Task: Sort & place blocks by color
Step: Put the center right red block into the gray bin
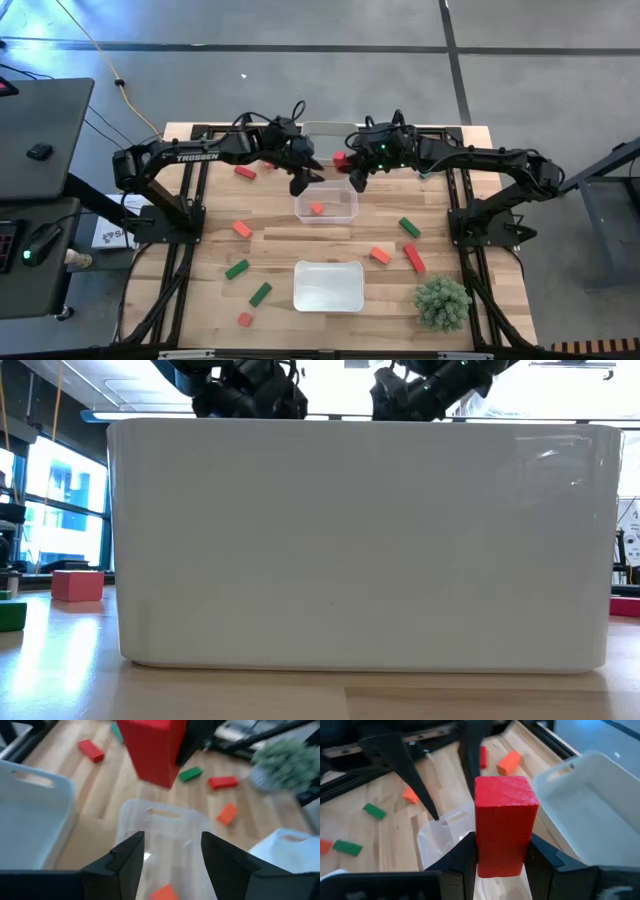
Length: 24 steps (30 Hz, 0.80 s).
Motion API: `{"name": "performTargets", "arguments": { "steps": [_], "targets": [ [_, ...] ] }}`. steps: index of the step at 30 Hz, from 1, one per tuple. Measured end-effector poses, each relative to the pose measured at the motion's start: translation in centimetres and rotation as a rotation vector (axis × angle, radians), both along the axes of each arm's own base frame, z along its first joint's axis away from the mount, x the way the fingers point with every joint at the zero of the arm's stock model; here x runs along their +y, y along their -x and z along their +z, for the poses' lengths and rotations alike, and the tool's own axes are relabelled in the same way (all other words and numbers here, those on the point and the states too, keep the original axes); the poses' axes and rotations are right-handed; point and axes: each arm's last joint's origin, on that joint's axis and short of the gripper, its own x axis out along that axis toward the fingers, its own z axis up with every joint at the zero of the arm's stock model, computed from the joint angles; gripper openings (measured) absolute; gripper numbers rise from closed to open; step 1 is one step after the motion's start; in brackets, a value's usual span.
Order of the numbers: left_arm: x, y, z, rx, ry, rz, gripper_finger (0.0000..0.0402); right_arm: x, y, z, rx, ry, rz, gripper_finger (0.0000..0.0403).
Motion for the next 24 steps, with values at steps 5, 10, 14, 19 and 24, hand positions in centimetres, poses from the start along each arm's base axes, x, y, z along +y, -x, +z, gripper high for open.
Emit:
{"name": "performTargets", "arguments": {
  "steps": [5, 10, 14, 19, 24],
  "targets": [
    [0.1, -0.3, 0.6, -0.067, 0.066, 0.037, 0.0186, 0.2, -0.1, 0.1, -0.018, 0.013, 0.083, 0.0105],
    [0.2, -0.5, 0.9, -0.101, 0.104, 0.067, 0.0186, 0.6, -0.2, 0.1, -0.023, 0.024, 0.155, 0.0105],
    [0.2, -0.6, 1.0, -0.115, 0.120, 0.076, 0.0186, 1.0, -0.3, 0.2, -0.025, 0.037, 0.182, 0.0105],
    [0.0, -0.6, 1.2, -0.141, 0.149, 0.008, 0.0186, 1.1, -0.4, 0.2, -0.034, 0.031, 0.187, 0.0105],
    [-0.2, -1.0, 1.6, -0.192, 0.134, -0.027, 0.0186, 1.1, -0.4, 0.2, -0.034, 0.024, 0.188, 0.0105]
  ]
}}
